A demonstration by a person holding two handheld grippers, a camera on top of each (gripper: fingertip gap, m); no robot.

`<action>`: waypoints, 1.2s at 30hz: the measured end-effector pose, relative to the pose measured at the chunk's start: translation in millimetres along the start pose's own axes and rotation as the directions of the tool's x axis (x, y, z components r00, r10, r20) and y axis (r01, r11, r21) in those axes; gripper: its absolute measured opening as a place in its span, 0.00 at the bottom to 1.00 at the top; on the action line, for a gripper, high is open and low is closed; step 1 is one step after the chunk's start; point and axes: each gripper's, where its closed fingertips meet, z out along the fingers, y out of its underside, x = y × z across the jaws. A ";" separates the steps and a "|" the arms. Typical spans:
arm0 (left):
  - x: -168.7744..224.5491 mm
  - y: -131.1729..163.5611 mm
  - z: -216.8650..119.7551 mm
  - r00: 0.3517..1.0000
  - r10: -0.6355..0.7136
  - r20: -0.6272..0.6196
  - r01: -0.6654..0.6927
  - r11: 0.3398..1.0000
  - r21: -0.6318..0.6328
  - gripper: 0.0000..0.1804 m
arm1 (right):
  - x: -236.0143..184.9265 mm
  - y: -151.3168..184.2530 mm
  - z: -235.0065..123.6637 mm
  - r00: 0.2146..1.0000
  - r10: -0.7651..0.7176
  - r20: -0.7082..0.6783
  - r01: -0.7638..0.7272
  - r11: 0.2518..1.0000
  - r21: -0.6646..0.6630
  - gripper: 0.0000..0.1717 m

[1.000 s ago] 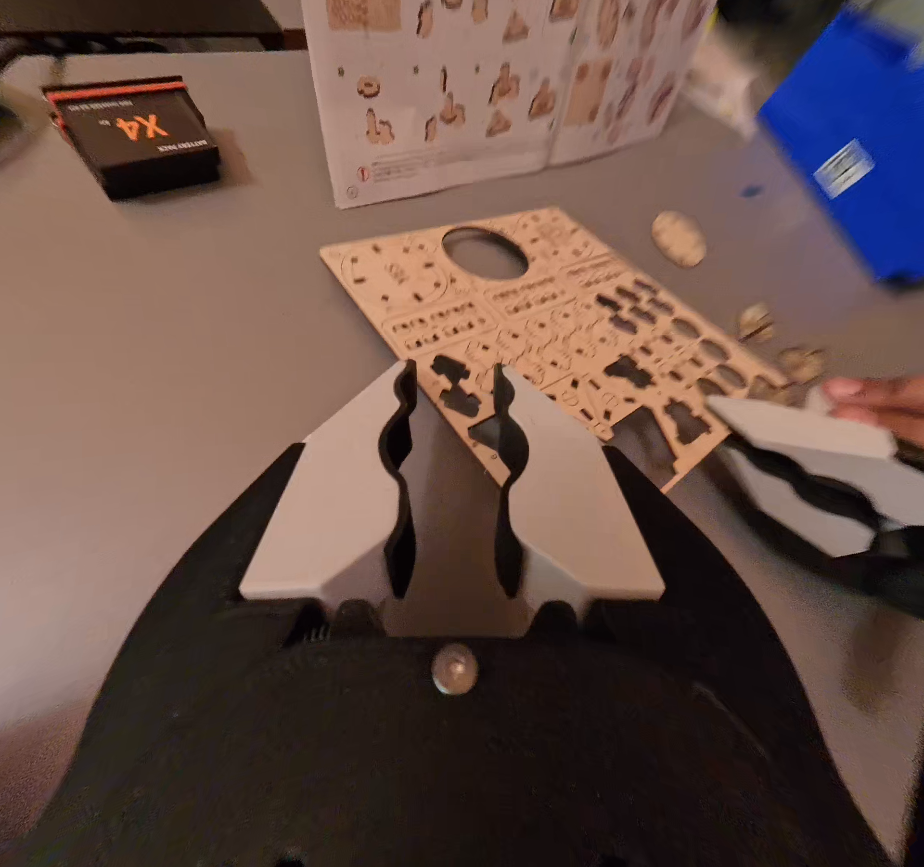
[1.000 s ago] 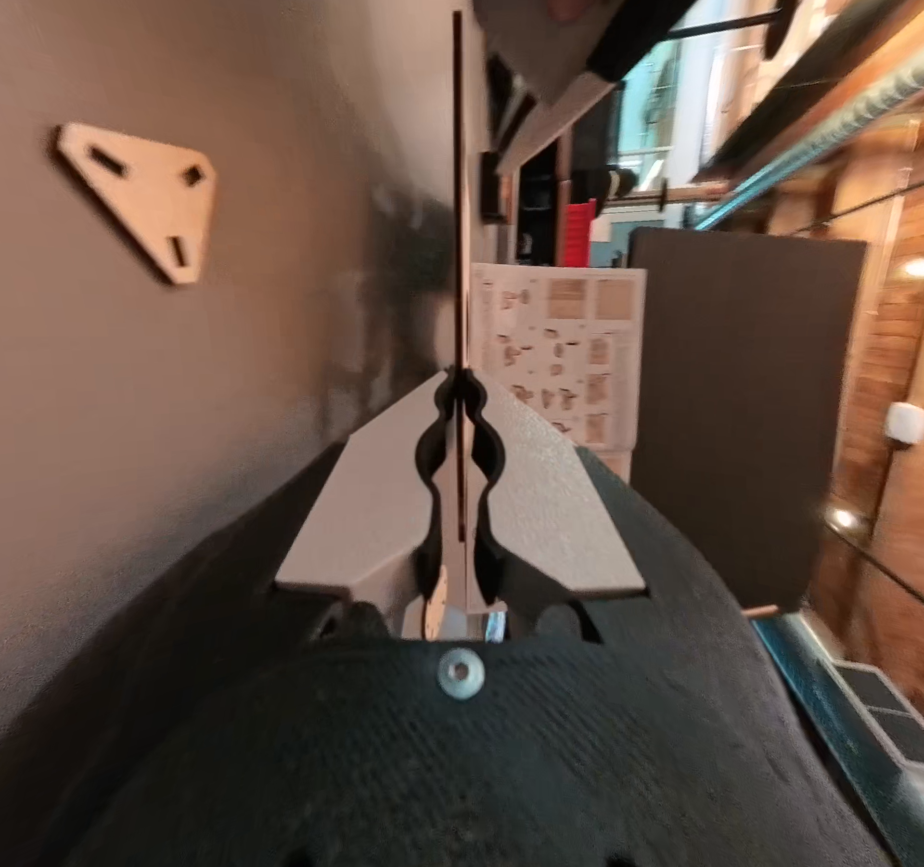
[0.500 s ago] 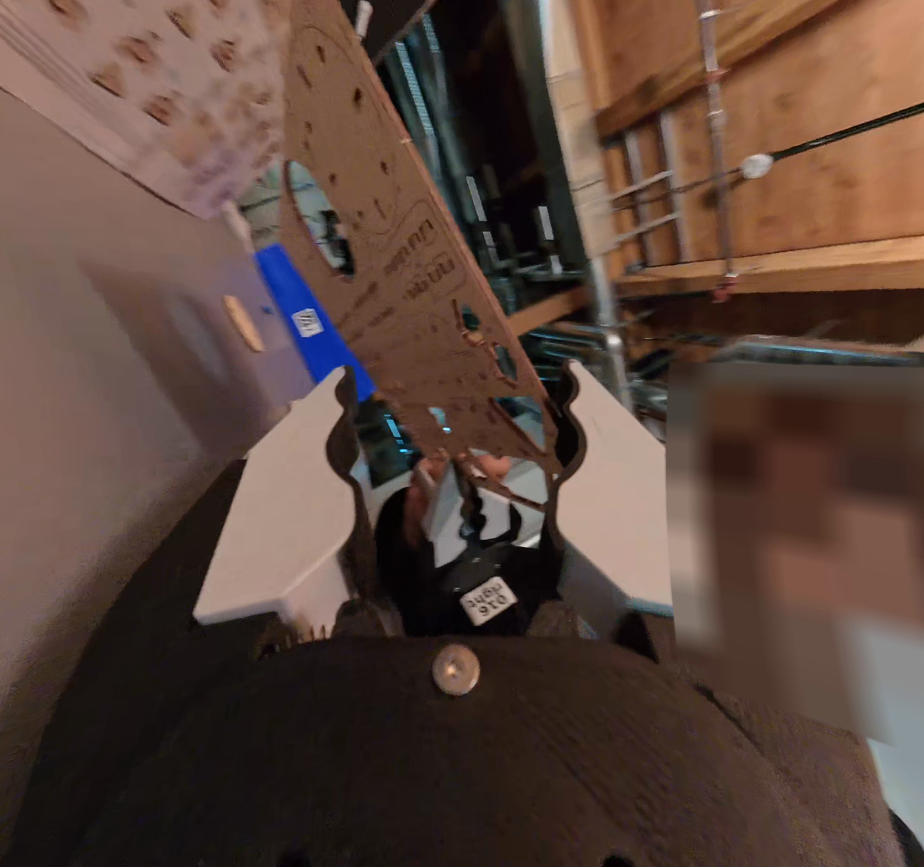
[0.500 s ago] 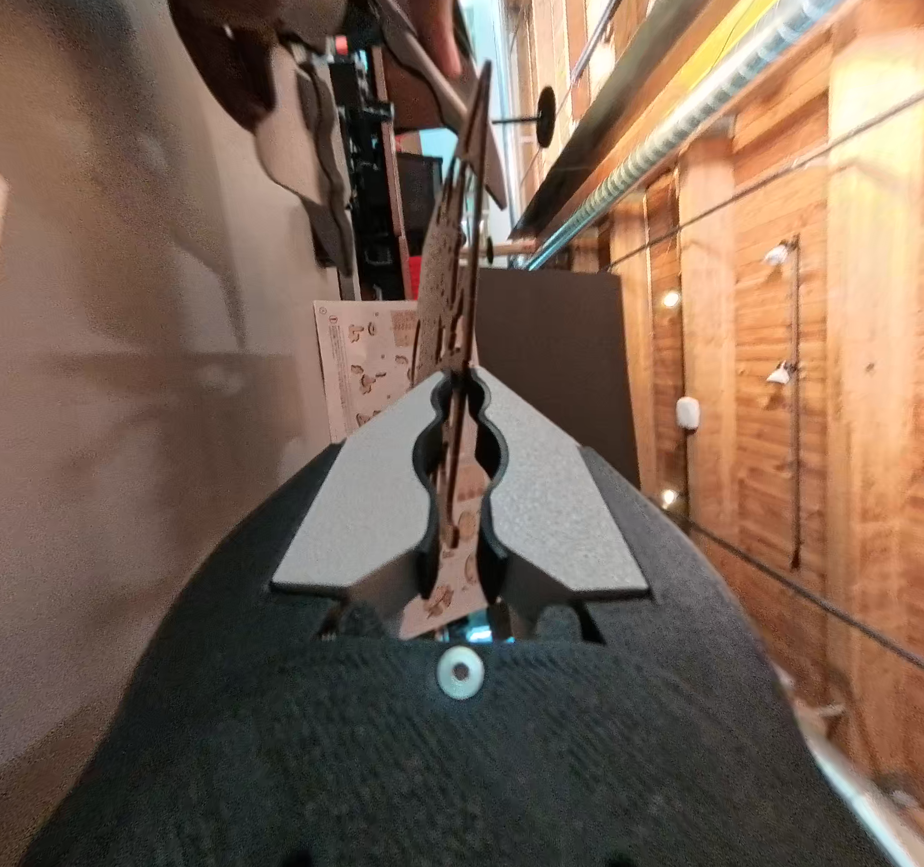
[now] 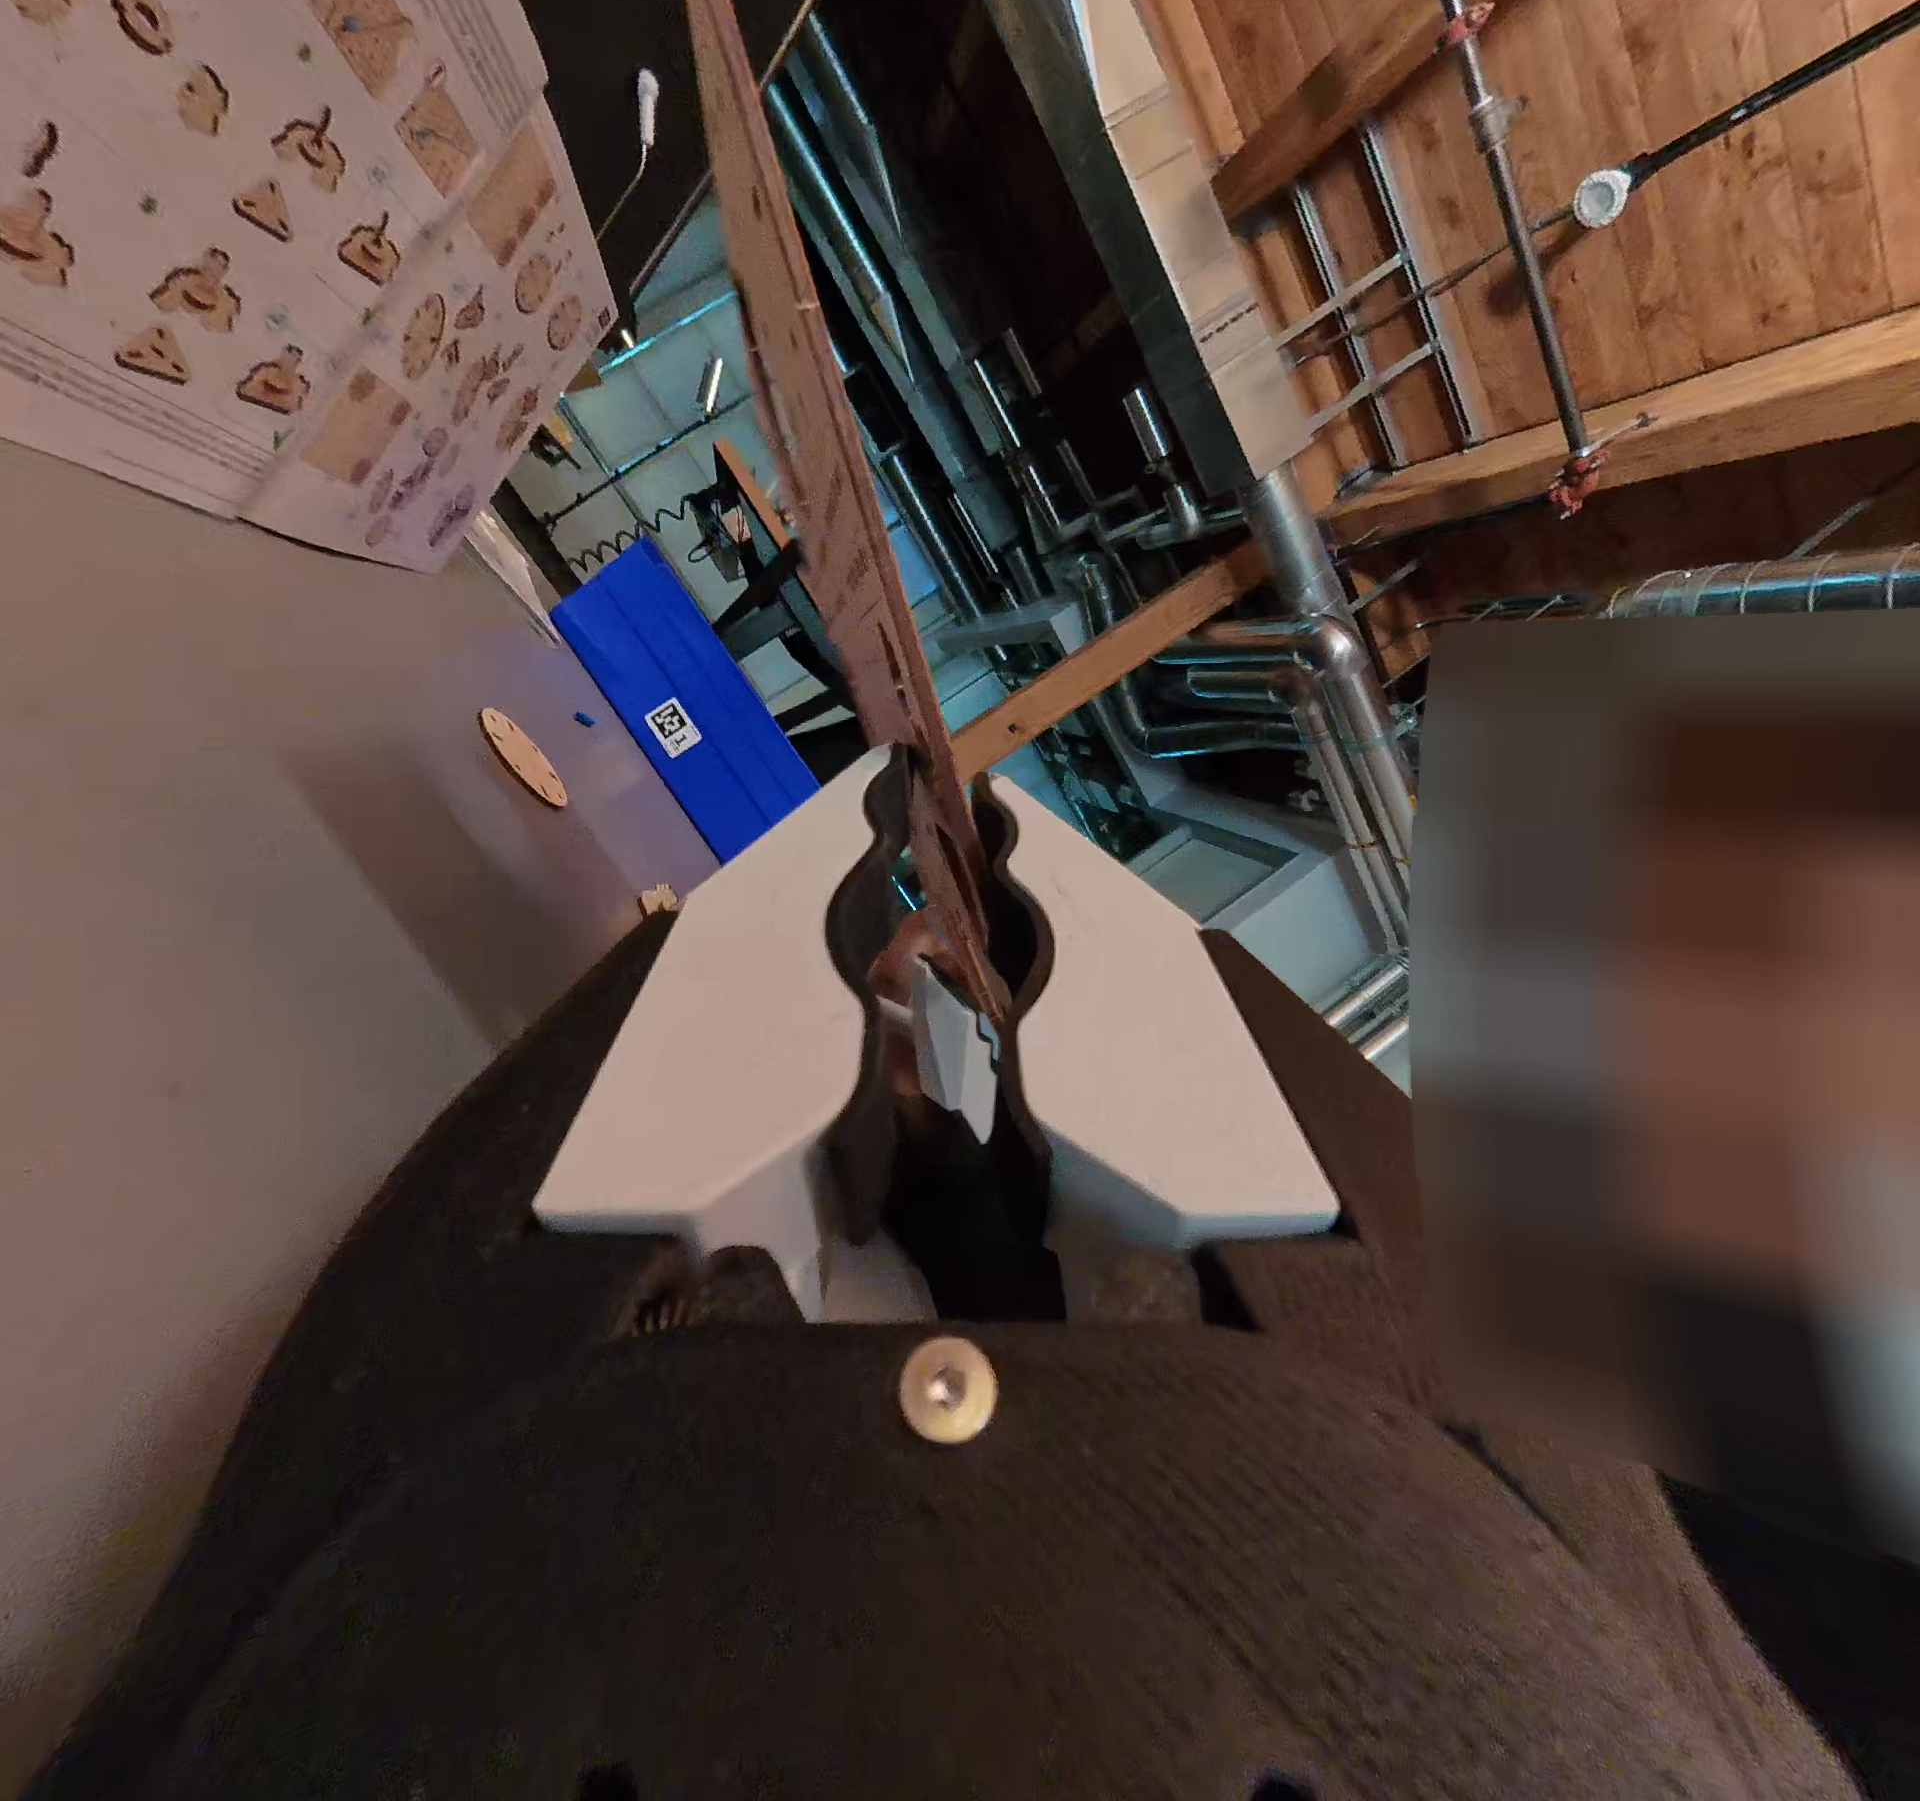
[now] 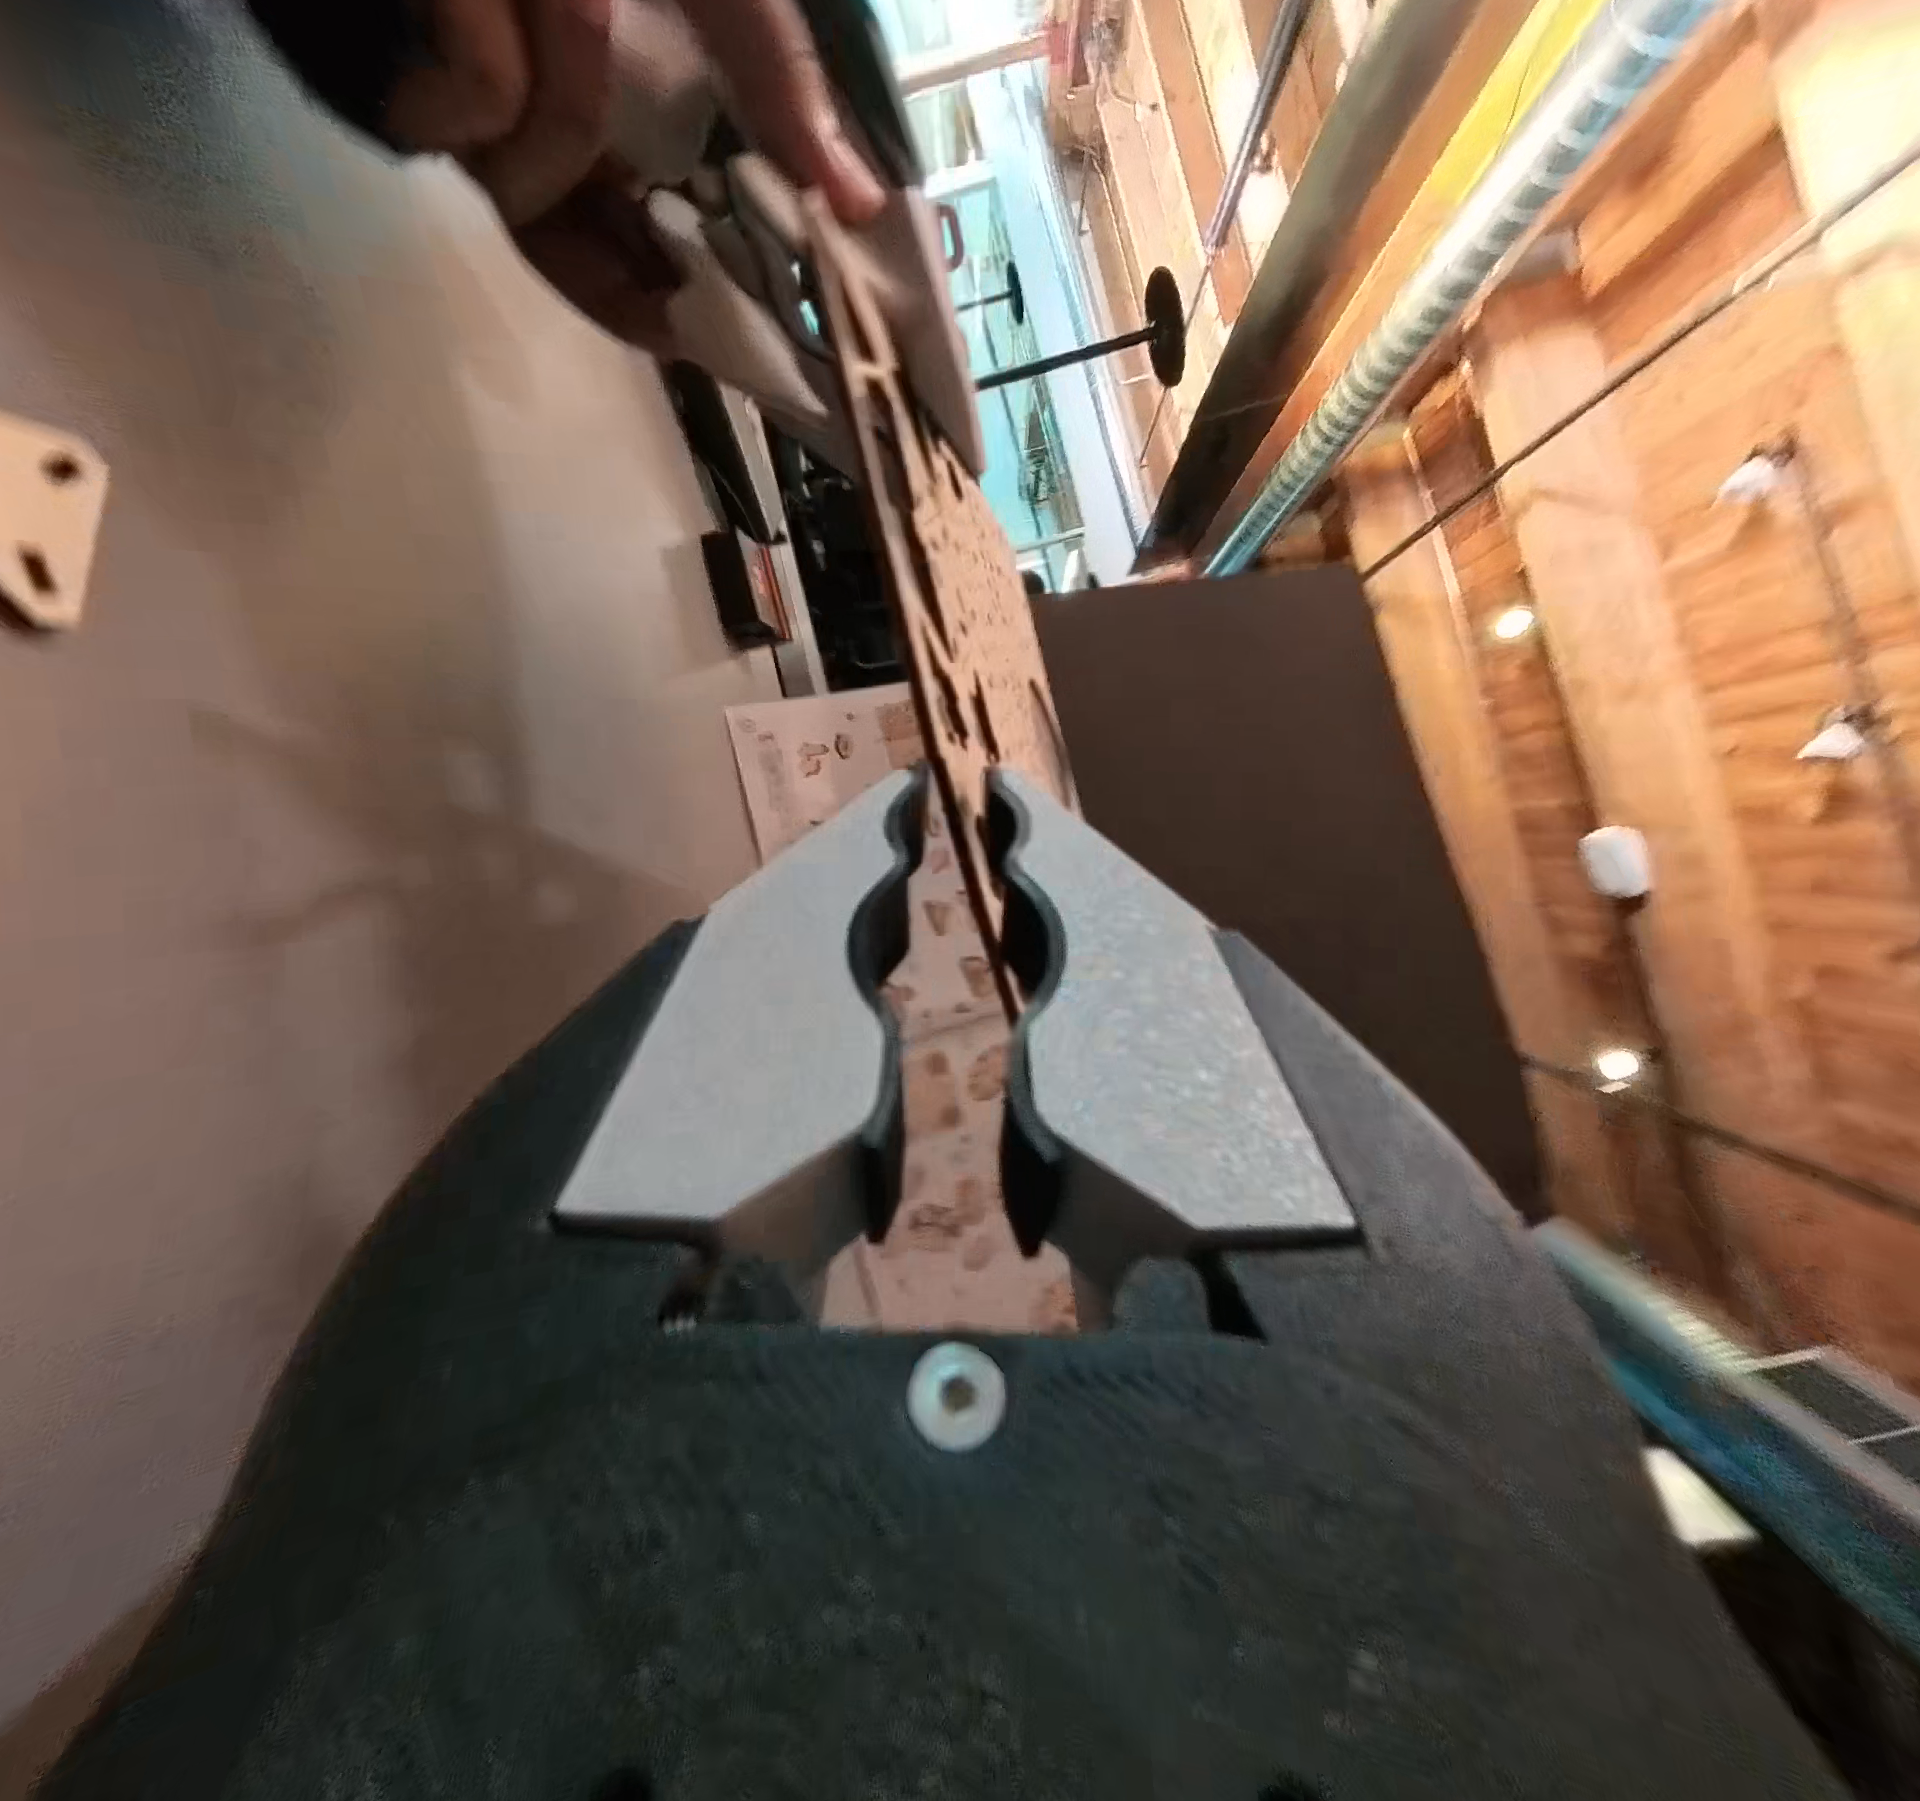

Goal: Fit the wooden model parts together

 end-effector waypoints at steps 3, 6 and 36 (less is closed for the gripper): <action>1.4 -5.6 -4.7 1.000 0.018 -0.002 -0.017 1.000 0.024 0.01 | 15.7 0.0 -2.3 0.954 0.299 -0.003 -0.299 0.953 0.042 0.24; -4.6 -11.4 -11.8 0.999 0.039 0.038 -0.041 0.998 0.051 0.00 | 32.5 5.0 -4.6 0.773 0.632 0.063 -0.635 0.770 0.061 0.32; 11.6 44.7 29.9 0.994 0.034 -0.109 -0.055 0.980 -0.193 0.20 | 34.4 27.3 -15.6 -0.494 0.720 0.487 -0.867 -0.367 -0.338 0.01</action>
